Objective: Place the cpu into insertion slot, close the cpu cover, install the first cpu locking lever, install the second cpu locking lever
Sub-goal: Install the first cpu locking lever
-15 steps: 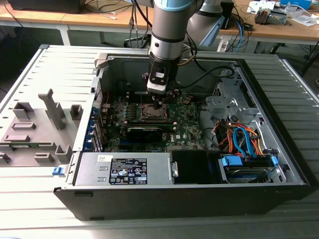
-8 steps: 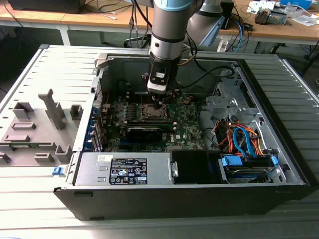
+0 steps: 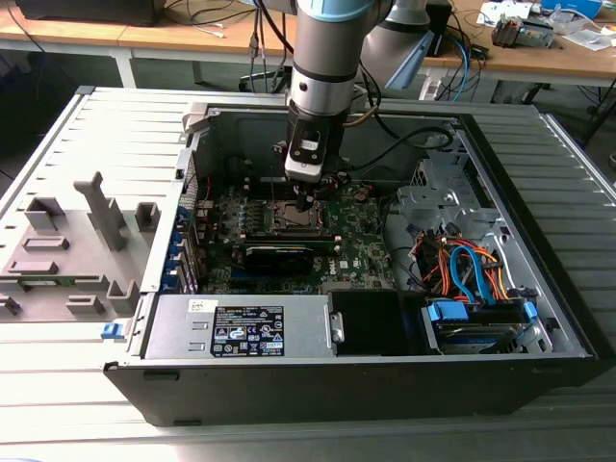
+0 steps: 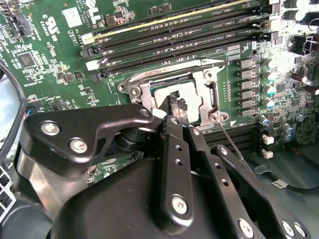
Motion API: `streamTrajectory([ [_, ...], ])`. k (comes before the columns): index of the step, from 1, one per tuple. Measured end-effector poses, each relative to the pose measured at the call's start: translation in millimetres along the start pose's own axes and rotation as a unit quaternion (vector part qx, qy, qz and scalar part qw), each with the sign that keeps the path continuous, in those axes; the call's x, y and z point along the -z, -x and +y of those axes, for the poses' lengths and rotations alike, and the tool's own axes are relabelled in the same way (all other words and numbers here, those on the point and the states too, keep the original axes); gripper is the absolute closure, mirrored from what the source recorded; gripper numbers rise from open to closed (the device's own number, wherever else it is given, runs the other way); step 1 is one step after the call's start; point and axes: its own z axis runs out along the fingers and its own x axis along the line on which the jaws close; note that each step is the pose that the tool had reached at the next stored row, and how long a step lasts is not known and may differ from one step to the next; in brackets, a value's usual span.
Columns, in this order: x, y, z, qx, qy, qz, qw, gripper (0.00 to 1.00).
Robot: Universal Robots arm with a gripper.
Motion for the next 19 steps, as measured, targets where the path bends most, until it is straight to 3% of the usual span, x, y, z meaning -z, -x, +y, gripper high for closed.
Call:
streamTrajectory([
  [19,0.0,0.0,0.0,0.012,-0.0001,-0.0007,0.99993,0.89],
])
